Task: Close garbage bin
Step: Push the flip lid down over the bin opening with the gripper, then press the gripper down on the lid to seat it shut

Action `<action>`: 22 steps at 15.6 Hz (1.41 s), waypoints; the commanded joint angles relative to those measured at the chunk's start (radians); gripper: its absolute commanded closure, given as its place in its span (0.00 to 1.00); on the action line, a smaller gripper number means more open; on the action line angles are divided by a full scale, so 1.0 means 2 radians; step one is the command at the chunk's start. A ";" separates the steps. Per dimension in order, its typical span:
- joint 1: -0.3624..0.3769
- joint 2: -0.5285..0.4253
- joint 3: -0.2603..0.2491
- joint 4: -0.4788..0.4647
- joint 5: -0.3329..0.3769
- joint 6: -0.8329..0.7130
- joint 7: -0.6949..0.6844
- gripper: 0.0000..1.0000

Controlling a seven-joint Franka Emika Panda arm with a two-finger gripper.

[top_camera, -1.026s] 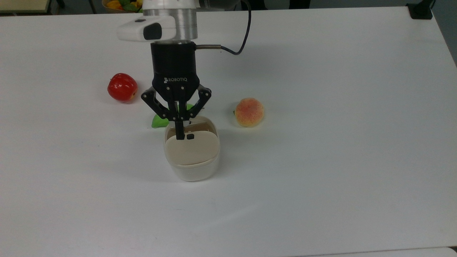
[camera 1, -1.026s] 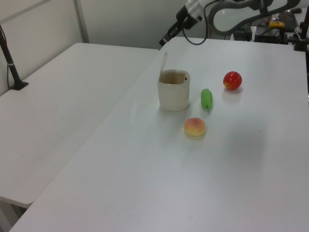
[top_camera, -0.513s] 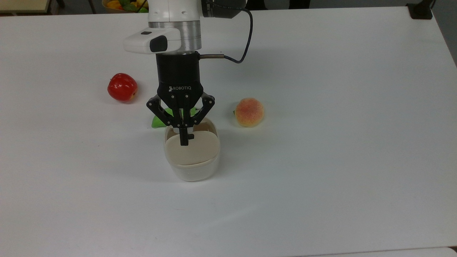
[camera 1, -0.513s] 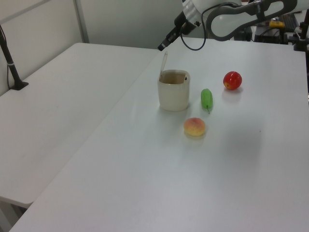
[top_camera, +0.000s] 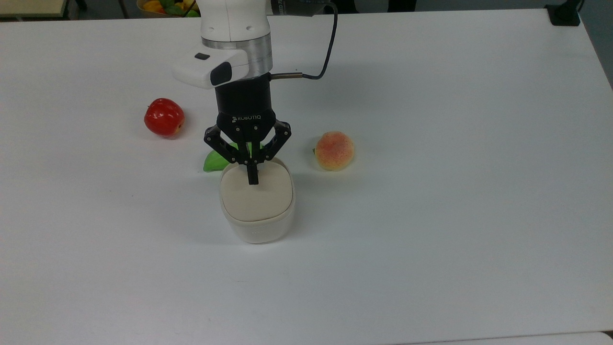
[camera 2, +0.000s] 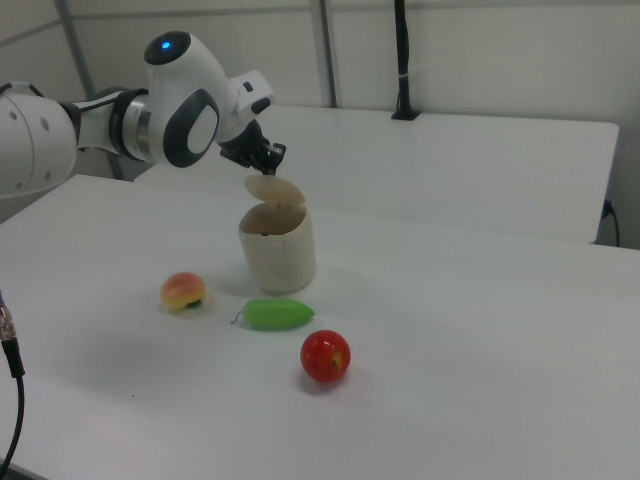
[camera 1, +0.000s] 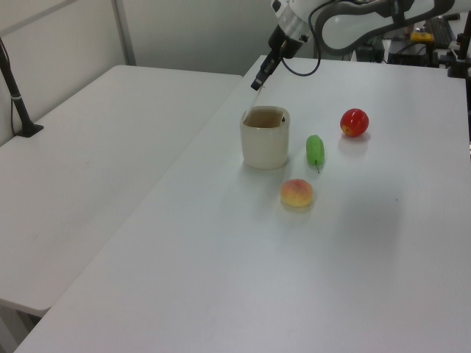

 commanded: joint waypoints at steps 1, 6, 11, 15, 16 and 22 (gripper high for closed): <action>0.002 -0.015 -0.005 -0.003 -0.008 -0.083 -0.017 1.00; 0.001 -0.013 -0.007 -0.005 -0.009 -0.108 -0.017 1.00; 0.002 -0.007 -0.007 -0.008 -0.029 -0.142 -0.017 1.00; 0.002 0.005 -0.007 -0.008 -0.030 -0.142 -0.016 1.00; 0.001 0.009 -0.007 -0.008 -0.030 -0.141 -0.016 1.00; -0.001 0.014 -0.007 -0.010 -0.030 -0.138 -0.016 1.00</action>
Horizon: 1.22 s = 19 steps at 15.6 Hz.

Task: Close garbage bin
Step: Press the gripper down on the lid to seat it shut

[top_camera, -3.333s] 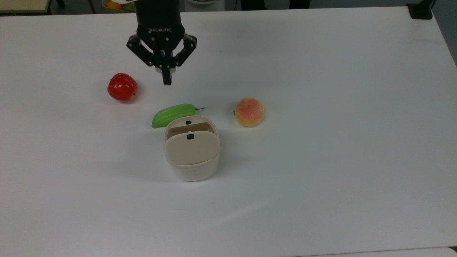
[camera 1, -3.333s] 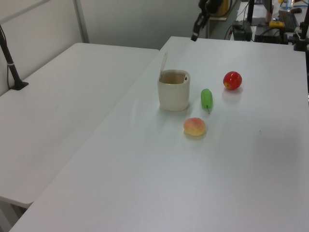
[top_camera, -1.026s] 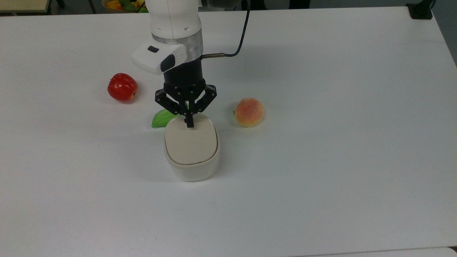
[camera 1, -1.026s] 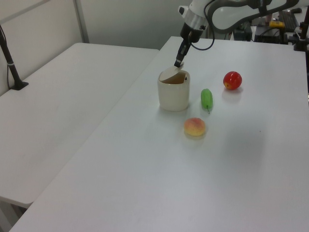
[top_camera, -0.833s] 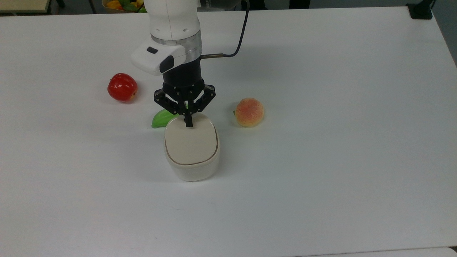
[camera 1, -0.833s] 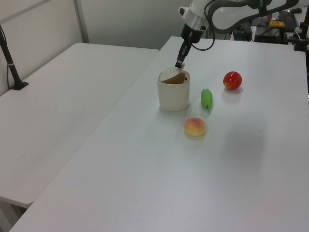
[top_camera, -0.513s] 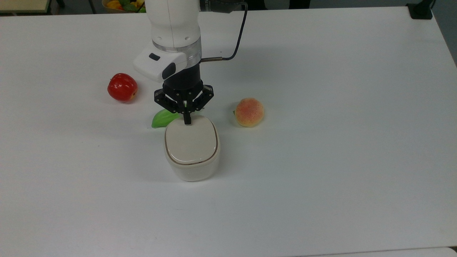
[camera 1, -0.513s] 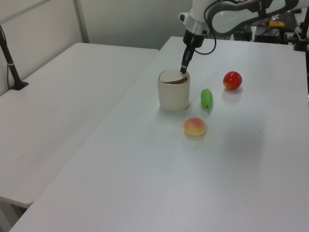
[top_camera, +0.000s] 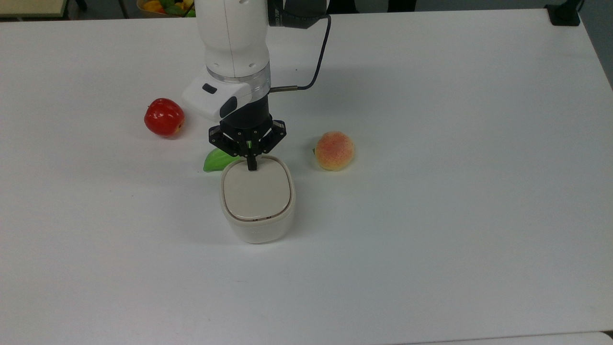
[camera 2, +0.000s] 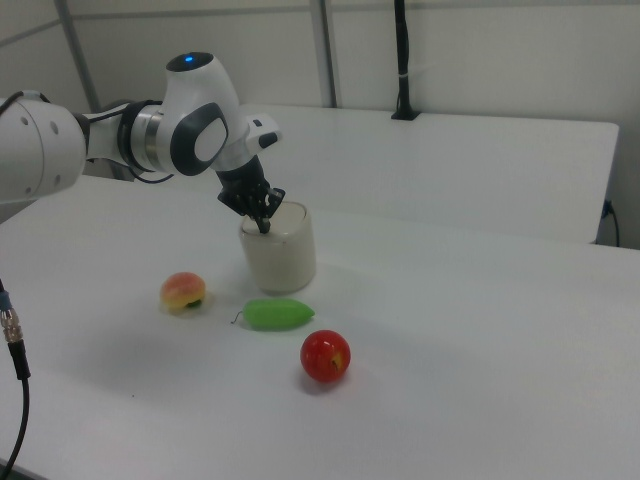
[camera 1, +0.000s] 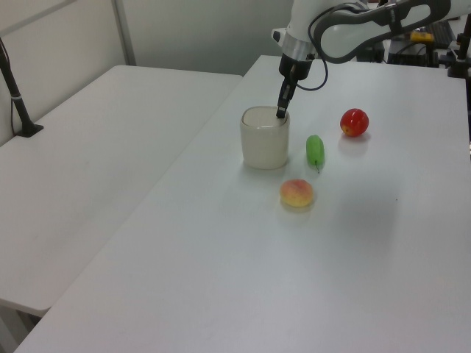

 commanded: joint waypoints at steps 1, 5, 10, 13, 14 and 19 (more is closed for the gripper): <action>0.002 0.003 -0.005 -0.008 -0.004 -0.005 -0.007 1.00; 0.002 0.004 -0.006 -0.012 -0.005 -0.005 -0.007 1.00; 0.001 0.003 -0.005 -0.009 -0.004 -0.009 -0.006 1.00; 0.002 -0.007 -0.005 -0.005 -0.001 -0.010 -0.005 1.00; 0.002 -0.014 -0.006 -0.005 -0.001 -0.011 -0.006 1.00; 0.002 -0.051 -0.006 0.003 0.002 -0.070 0.000 1.00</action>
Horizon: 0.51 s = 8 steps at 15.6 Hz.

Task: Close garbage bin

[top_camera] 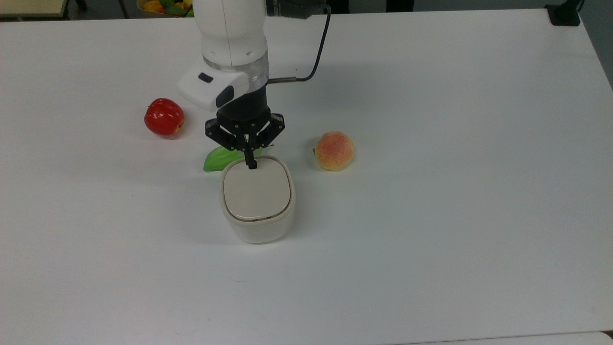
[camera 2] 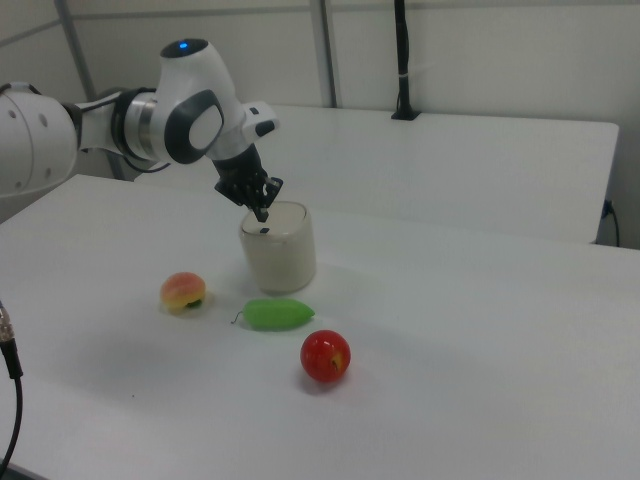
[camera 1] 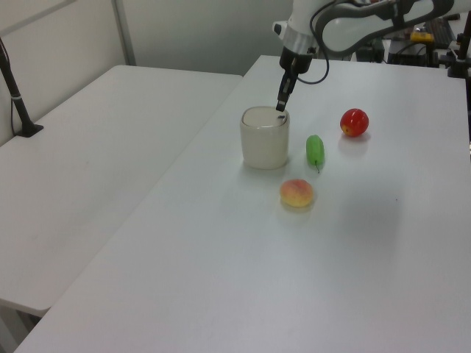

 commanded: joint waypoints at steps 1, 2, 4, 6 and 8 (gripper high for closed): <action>0.004 -0.046 -0.006 -0.002 0.000 -0.080 0.005 1.00; 0.005 -0.056 -0.006 -0.002 -0.004 -0.107 0.013 1.00; 0.007 -0.078 -0.006 -0.004 -0.007 -0.158 0.028 1.00; 0.007 -0.099 -0.006 -0.004 -0.015 -0.195 0.047 1.00; 0.008 -0.125 -0.005 -0.009 -0.022 -0.231 0.056 1.00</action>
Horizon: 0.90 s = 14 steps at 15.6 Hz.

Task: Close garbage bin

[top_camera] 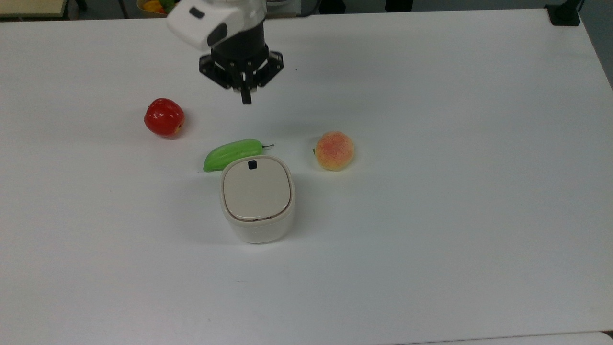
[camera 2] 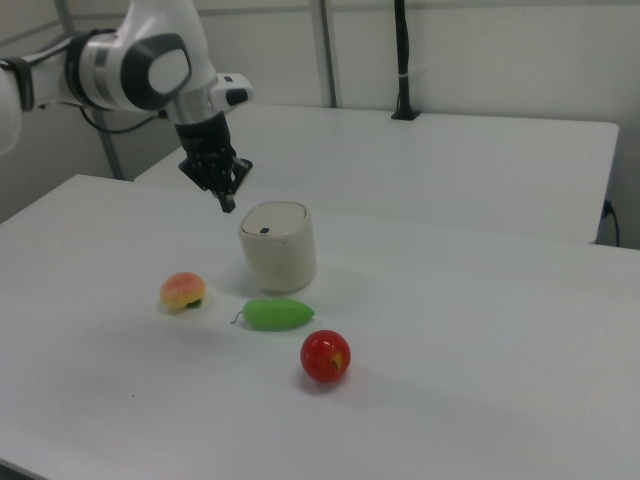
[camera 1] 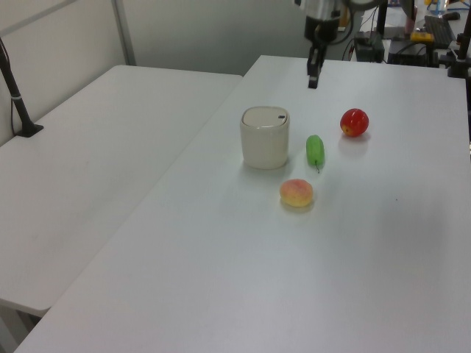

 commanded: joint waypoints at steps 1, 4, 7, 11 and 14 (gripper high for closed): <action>0.009 -0.058 -0.004 -0.027 -0.018 -0.064 0.025 1.00; 0.009 -0.095 -0.003 -0.047 -0.022 -0.104 0.025 1.00; 0.007 -0.113 -0.003 -0.058 -0.024 -0.126 0.025 1.00; -0.001 -0.128 -0.005 -0.064 -0.024 -0.135 0.025 0.92; -0.010 -0.132 -0.005 -0.064 -0.024 -0.141 0.021 0.42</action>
